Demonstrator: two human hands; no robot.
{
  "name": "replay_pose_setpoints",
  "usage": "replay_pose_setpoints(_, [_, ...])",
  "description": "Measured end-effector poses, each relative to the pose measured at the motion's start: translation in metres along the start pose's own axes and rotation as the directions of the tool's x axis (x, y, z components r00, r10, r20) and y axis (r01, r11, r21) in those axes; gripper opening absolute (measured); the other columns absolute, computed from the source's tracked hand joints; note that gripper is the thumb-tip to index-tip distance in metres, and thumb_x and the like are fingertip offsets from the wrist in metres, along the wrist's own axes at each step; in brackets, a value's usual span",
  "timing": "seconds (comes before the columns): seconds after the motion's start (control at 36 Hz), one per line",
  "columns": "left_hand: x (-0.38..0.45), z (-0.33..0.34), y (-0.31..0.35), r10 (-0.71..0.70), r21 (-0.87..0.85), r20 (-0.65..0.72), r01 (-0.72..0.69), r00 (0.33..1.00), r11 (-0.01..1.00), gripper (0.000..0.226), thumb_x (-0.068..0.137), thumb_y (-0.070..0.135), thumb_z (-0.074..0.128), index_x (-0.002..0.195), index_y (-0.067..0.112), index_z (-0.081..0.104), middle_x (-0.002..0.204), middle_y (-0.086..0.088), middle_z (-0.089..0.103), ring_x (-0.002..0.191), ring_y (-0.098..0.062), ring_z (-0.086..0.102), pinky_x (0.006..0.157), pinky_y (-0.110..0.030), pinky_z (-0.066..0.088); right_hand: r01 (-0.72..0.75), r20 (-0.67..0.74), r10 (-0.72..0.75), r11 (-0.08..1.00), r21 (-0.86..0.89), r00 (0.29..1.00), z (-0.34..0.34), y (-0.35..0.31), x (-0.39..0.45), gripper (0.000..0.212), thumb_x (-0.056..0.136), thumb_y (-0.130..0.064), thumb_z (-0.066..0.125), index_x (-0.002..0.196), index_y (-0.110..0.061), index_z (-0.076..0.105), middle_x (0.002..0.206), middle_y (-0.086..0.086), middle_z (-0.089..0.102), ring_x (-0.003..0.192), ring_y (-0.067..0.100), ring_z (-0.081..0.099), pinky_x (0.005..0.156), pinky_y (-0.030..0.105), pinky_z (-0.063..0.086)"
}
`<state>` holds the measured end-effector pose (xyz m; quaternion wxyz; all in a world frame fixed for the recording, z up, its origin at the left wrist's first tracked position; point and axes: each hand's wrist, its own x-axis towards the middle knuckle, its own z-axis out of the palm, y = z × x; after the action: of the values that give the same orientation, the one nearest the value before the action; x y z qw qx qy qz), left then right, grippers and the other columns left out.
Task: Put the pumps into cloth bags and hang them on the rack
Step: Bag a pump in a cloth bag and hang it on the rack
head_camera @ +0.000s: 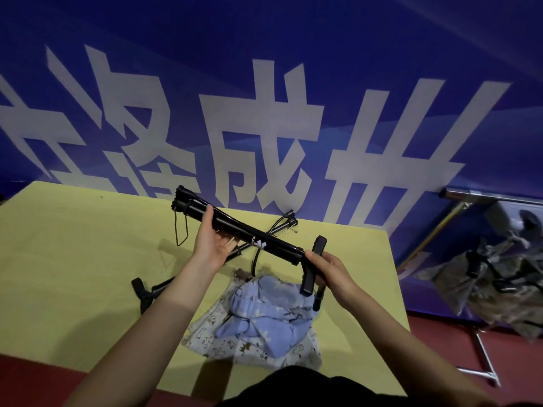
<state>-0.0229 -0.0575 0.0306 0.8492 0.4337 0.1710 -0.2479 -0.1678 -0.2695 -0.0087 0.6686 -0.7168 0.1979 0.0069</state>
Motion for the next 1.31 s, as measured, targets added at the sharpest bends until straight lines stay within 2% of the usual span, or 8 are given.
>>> replay_pose_setpoints(0.19, [-0.008, -0.004, -0.013, 0.054, 0.12, -0.075, -0.045, 0.996, 0.992, 0.069, 0.091, 0.043, 0.061, 0.148, 0.017, 0.033, 0.158, -0.016, 0.02, 0.137, -0.04, 0.036, 0.103, -0.045, 0.046, -0.086, -0.131, 0.08, 0.996, -0.038, 0.988, -0.011, 0.005, -0.004, 0.054, 0.079, -0.057, 0.066, 0.112, -0.014, 0.057, 0.085, 0.011, 0.057, 0.077, 0.024, 0.052, 0.068, 0.033, 0.04])
replay_pose_setpoints(0.31, [-0.011, -0.004, -0.025, 0.064, 0.199, -0.101, -0.043, 0.993, 0.979, 0.077, 0.089, 0.045, 0.062, 0.15, 0.014, 0.026, 0.157, -0.016, 0.02, 0.136, -0.04, 0.037, 0.105, -0.045, 0.045, -0.008, -0.269, -0.172, 0.828, -0.56, 0.948, -0.024, 0.014, -0.001, 0.069, 0.089, -0.048, 0.062, 0.146, -0.018, 0.035, 0.121, 0.006, 0.055, 0.118, 0.021, 0.046, 0.098, 0.036, 0.039])
replay_pose_setpoints(0.39, [-0.015, 0.0, -0.034, 0.051, 0.235, -0.075, -0.032, 0.996, 0.971, 0.079, 0.088, 0.046, 0.062, 0.151, 0.015, 0.025, 0.157, -0.018, 0.02, 0.137, -0.039, 0.036, 0.105, -0.043, 0.045, 0.115, -0.1, -0.352, 0.541, -0.833, 0.931, -0.023, 0.007, -0.002, 0.058, 0.094, -0.047, 0.049, 0.143, -0.017, 0.044, 0.128, 0.007, 0.056, 0.125, 0.025, 0.043, 0.101, 0.038, 0.035])
replay_pose_setpoints(0.47, [-0.022, 0.009, -0.045, -0.006, 0.206, -0.017, 0.01, 1.0, 0.978, 0.077, 0.09, 0.046, 0.06, 0.151, 0.015, 0.025, 0.157, -0.021, 0.018, 0.136, -0.039, 0.037, 0.096, -0.039, 0.048, 0.291, 0.127, -0.347, 0.477, -0.83, 0.929, -0.009, -0.004, -0.007, 0.046, 0.1, -0.041, 0.029, 0.125, -0.017, 0.06, 0.108, 0.005, 0.068, 0.103, 0.027, 0.059, 0.084, 0.036, 0.044])
replay_pose_setpoints(0.61, [-0.036, 0.022, -0.056, -0.051, 0.163, 0.021, 0.047, 0.998, 0.985, 0.067, 0.095, 0.043, 0.052, 0.15, 0.013, 0.027, 0.155, -0.019, 0.025, 0.135, -0.037, 0.04, 0.095, -0.037, 0.046, 0.243, 0.129, -0.244, 0.526, -0.815, 0.961, -0.008, -0.014, -0.009, 0.037, 0.104, -0.043, 0.03, 0.102, -0.02, 0.059, 0.077, -0.001, 0.058, 0.074, 0.024, 0.055, 0.063, 0.036, 0.041])
replay_pose_setpoints(0.86, [-0.039, 0.018, -0.072, -0.112, 0.205, 0.165, 0.077, 0.98, 0.976, 0.046, 0.1, 0.04, 0.044, 0.135, 0.011, 0.044, 0.122, -0.013, 0.058, 0.105, -0.024, 0.062, 0.091, -0.035, 0.05, 0.038, 0.23, 0.141, 0.773, -0.633, 0.963, -0.022, -0.014, -0.012, 0.066, 0.096, -0.064, 0.029, 0.105, -0.005, 0.056, 0.073, 0.005, 0.053, 0.06, 0.019, 0.053, 0.051, 0.024, 0.041])
replay_pose_setpoints(1.03, [-0.036, 0.013, -0.072, -0.111, 0.355, 0.16, 0.048, 0.981, 0.934, 0.05, 0.102, 0.034, 0.043, 0.145, 0.011, 0.035, 0.147, -0.013, 0.039, 0.124, -0.029, 0.052, 0.094, -0.032, 0.048, -0.004, 0.243, 0.141, 0.872, -0.49, 0.96, -0.018, -0.004, -0.015, 0.054, 0.098, -0.058, 0.035, 0.087, -0.008, 0.051, 0.066, -0.001, 0.062, 0.051, 0.014, 0.055, 0.048, 0.026, 0.042])
replay_pose_setpoints(1.31, [-0.005, -0.05, -0.066, 0.12, 0.847, -0.06, -0.013, 0.991, 0.531, 0.034, 0.095, 0.042, 0.055, 0.112, 0.013, 0.06, 0.104, -0.001, 0.062, 0.092, -0.012, 0.06, 0.07, -0.025, 0.043, -0.006, 0.164, 0.114, 0.835, -0.55, 0.98, -0.038, 0.024, -0.017, 0.042, 0.098, -0.057, 0.035, 0.077, -0.022, 0.047, 0.071, 0.011, 0.056, 0.051, 0.019, 0.052, 0.049, 0.024, 0.039])
